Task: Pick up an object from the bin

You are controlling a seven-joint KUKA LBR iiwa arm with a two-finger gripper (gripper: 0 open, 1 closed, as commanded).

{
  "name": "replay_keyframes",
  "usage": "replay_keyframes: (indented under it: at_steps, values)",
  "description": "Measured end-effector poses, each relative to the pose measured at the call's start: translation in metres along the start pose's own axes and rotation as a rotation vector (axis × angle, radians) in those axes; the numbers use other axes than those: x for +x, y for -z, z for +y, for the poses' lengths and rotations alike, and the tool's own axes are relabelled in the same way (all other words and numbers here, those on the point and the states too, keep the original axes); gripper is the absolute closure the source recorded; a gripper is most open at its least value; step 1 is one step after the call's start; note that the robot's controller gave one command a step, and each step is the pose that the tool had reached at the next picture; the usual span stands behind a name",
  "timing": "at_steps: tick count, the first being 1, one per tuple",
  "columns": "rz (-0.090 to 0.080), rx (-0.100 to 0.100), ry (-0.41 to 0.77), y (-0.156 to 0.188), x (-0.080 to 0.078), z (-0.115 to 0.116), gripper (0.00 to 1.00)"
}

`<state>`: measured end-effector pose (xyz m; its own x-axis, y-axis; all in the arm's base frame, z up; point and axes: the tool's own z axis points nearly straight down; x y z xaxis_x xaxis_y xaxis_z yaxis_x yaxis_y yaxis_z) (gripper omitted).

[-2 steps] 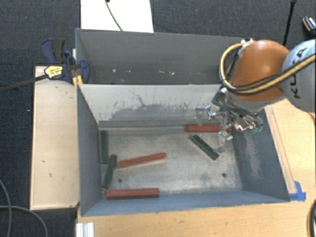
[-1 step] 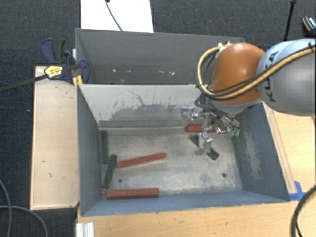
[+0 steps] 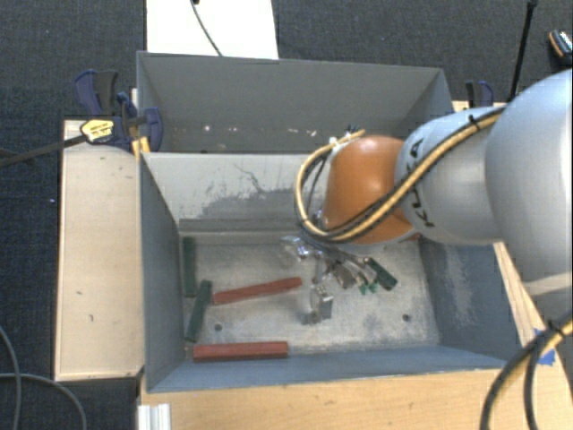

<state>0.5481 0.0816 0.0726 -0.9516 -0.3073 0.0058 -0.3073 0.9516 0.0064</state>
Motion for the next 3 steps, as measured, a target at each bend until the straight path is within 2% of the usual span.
replay_keyframes:
  at_steps: [1, 2, 3]
  values:
    - [-0.012, 0.005, 0.057, -0.002, -0.050, 0.034, 0.00]
    - [-0.007, 0.006, 0.027, 0.024, -0.020, 0.020, 0.00]
    - [-0.009, 0.007, 0.146, -0.002, -0.036, 0.008, 0.00]
